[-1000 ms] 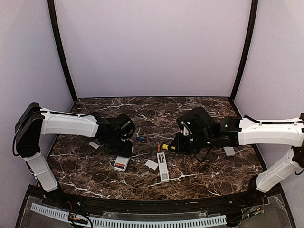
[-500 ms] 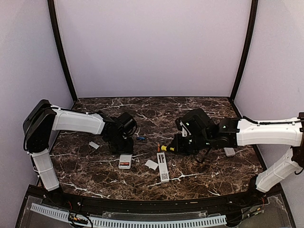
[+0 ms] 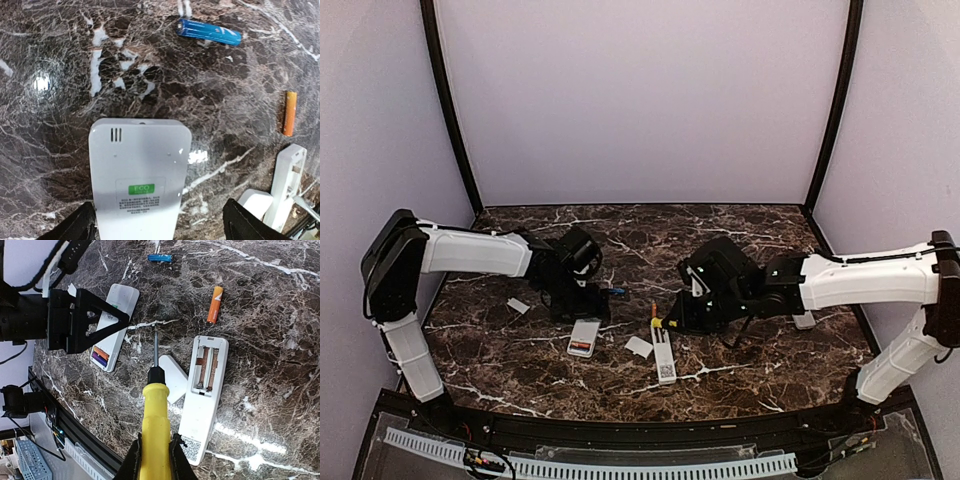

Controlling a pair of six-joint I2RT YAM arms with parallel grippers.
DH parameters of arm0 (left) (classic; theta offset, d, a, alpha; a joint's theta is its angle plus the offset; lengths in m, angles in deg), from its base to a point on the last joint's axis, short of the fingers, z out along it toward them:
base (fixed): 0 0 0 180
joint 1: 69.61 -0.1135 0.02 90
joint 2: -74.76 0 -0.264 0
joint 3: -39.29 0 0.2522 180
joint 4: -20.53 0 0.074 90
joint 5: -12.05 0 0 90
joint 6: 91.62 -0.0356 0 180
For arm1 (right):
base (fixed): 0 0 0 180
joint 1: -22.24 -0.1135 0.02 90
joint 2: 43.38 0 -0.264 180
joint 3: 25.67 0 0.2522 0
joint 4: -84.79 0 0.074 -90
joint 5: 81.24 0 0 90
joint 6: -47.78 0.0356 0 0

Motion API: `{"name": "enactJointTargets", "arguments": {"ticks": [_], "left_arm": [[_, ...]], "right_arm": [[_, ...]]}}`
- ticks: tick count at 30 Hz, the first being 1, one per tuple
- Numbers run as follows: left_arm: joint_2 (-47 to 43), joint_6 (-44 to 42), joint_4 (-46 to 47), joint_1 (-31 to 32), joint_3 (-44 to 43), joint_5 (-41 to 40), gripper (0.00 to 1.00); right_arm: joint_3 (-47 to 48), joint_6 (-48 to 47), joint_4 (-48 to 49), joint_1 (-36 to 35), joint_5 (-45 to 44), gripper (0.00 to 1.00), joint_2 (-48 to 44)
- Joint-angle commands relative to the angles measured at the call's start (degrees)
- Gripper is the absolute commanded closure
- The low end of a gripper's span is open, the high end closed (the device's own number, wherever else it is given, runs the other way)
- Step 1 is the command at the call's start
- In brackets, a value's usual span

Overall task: Unload the batteries from the remote control
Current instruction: Place the remote control without the battery cover at the center of the board, then hold the remote control without the battery cover at the center of the board.

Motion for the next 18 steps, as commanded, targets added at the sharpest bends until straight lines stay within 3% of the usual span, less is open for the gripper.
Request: {"name": "enactJointTargets", "arguments": {"ticks": [1,12,18], "left_arm": [[-7.0,-7.8,-3.5,-3.3,1.1,5.7,0.15],[-7.4,-18.6,-2.4,-9.4,5.1,15.7,0.41],[-4.6,-20.6,-0.1,-9.5,5.3,18.0,0.47]], "right_arm": [[3.3,0.9,2.3,-2.4,1.4,1.0,2.6],[9.7,6.1,4.6,-6.3,4.7,1.0,11.1],[12.0,7.6,3.7,-7.2,5.8,1.0,13.5]]}}
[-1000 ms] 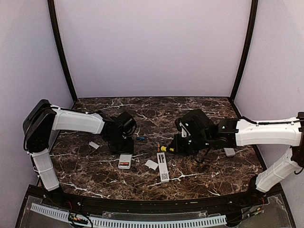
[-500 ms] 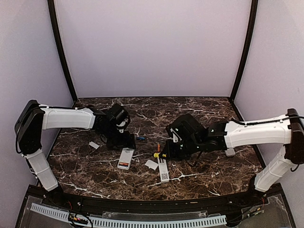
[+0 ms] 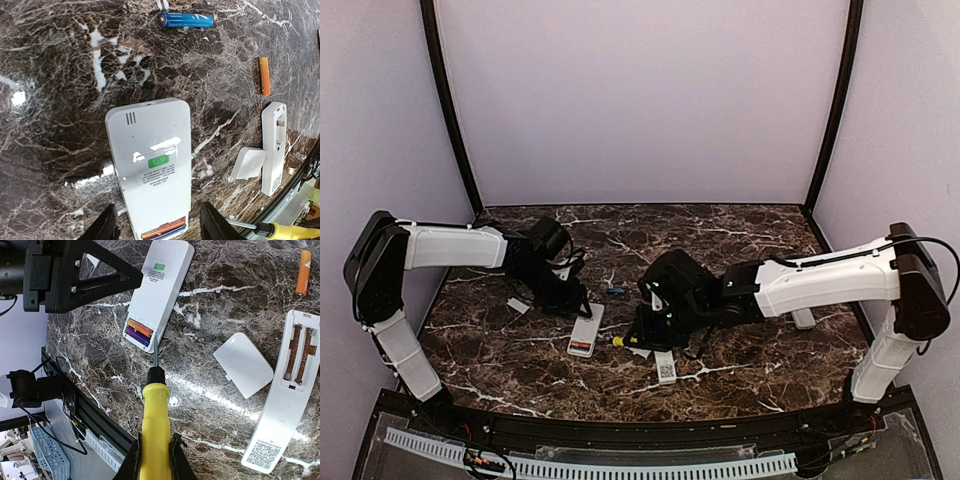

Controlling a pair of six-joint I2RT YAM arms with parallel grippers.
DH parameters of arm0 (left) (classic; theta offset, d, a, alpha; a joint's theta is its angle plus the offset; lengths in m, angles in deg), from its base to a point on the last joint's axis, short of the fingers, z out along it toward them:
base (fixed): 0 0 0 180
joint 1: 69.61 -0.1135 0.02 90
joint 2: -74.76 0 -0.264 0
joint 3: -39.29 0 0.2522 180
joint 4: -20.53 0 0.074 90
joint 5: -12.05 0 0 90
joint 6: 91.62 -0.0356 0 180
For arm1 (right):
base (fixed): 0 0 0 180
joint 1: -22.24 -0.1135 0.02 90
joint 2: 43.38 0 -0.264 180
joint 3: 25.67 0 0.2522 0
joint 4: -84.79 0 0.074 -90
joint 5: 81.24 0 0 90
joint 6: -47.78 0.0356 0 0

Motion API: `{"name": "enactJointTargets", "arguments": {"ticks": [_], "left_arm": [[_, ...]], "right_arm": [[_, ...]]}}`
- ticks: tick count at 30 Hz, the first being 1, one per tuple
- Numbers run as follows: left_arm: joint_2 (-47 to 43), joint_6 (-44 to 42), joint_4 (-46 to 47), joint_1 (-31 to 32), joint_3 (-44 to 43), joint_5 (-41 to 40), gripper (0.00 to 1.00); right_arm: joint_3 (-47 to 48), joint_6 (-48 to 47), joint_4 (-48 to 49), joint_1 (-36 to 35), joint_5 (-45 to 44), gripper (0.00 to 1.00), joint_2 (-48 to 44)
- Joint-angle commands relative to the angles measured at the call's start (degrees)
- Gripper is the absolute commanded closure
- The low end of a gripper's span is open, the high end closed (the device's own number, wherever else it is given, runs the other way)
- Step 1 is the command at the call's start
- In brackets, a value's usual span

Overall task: Unload the batteries from the remote control
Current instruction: Hold the remote control without the battery cover at the center of the board.

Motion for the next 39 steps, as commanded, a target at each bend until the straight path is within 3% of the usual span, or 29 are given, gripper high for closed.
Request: {"name": "enactJointTargets", "arguments": {"ticks": [1,14,24,39], "left_arm": [[1.6,-3.1,1.1,-0.2,1.3,3.1,0.48],[3.1,-4.0,1.0,-0.2,2.3,0.0,0.51],[4.2,-4.0,1.4,-0.2,2.4,1.3,0.63],[5.4,-4.3,1.0,-0.2,2.4,2.0,0.7]], "right_arm": [[2.9,1.7,0.5,-1.0,1.1,1.0,1.6],[6.2,0.8,-0.8,-0.9,2.3,1.0,5.0],[6.4,1.2,-1.5,-0.9,2.4,1.0,5.5],[7.9,1.1,-3.6,-0.9,2.1,1.0,6.8]]}}
